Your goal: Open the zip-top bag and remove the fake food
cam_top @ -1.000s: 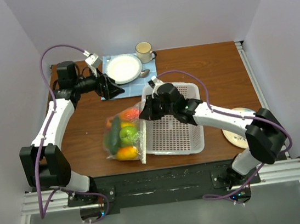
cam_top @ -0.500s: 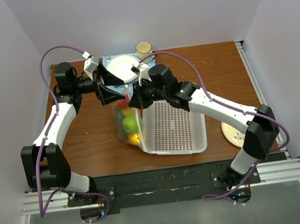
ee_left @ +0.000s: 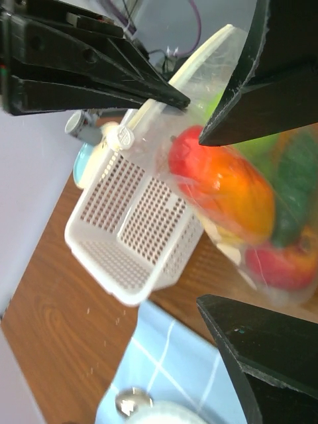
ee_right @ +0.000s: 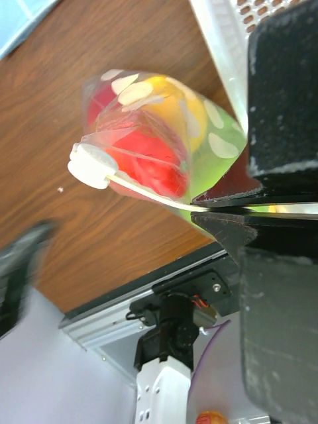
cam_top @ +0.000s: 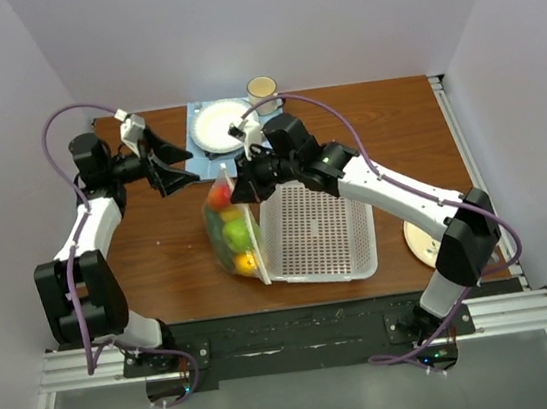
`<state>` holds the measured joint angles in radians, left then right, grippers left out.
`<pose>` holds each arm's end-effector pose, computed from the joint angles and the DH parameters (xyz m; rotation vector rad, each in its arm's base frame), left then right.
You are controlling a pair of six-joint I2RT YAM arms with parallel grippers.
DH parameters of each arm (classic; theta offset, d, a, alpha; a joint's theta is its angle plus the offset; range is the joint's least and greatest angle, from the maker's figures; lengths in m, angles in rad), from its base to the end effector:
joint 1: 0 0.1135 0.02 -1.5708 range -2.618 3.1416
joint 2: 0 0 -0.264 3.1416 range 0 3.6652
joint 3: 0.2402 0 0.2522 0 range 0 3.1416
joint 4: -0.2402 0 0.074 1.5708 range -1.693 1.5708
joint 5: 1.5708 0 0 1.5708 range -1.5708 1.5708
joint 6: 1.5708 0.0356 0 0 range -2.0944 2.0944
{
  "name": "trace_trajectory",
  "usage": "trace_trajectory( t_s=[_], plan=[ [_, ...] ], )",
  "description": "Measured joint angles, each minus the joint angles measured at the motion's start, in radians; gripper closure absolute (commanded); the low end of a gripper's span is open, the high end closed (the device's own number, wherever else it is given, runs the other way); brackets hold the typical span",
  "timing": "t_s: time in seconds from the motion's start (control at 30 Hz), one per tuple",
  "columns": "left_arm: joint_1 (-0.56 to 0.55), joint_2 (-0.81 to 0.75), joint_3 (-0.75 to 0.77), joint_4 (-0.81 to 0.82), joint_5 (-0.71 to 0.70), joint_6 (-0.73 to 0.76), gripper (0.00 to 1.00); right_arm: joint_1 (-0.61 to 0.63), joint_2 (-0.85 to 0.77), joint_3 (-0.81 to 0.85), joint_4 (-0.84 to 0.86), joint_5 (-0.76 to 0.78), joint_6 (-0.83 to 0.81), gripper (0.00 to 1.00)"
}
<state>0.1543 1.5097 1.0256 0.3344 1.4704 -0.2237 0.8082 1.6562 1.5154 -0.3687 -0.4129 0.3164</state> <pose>0.3269 0.0150 0.3045 0.7956 1.5575 -1.2887 0.2567 0.2894 0.3496 -0.8027 2.0807 1.0847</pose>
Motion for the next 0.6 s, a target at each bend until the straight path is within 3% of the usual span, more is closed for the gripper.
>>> trace_trajectory(
  t_s=[0.2,0.6],
  plan=[
    [-0.096,-0.006,-0.042,0.046,0.007,-0.027,0.0,0.011,0.051,0.078,-0.029,-0.039,-0.023,0.99],
    [-0.101,-0.037,-0.041,-0.03,0.011,0.048,0.02,0.017,0.092,0.116,-0.083,-0.078,-0.047,1.0]
  ],
)
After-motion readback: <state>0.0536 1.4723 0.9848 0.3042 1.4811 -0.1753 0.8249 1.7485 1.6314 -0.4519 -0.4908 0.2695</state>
